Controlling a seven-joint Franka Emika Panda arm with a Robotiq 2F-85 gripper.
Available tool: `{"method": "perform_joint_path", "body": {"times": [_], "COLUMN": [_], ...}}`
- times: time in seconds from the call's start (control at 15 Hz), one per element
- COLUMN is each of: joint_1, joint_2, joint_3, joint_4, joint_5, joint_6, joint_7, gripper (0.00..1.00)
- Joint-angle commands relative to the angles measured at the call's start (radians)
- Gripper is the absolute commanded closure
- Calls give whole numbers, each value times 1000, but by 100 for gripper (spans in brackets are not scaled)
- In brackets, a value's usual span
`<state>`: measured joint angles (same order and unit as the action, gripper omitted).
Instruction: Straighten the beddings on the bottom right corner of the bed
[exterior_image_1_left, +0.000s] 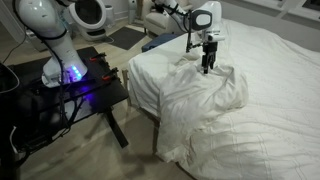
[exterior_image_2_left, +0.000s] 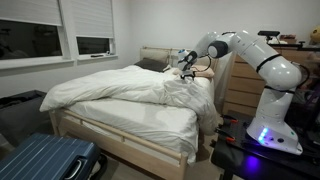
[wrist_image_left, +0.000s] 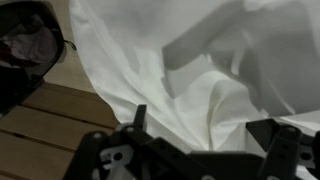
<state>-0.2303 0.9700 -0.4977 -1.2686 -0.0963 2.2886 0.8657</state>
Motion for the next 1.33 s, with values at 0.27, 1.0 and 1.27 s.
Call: {"method": "perform_joint_path", "body": {"times": [0.27,1.0,1.27], "joint_1": [-22,-17,-20], "joint_2": [35,75,80], "joint_3": [-7,-39,-41], "joint_4": [8,-25,-15], "joint_5": [11,-2,0], "joint_6": [-27,93,84], "joint_7": [42,185,200], "gripper": [0,0,42]}}
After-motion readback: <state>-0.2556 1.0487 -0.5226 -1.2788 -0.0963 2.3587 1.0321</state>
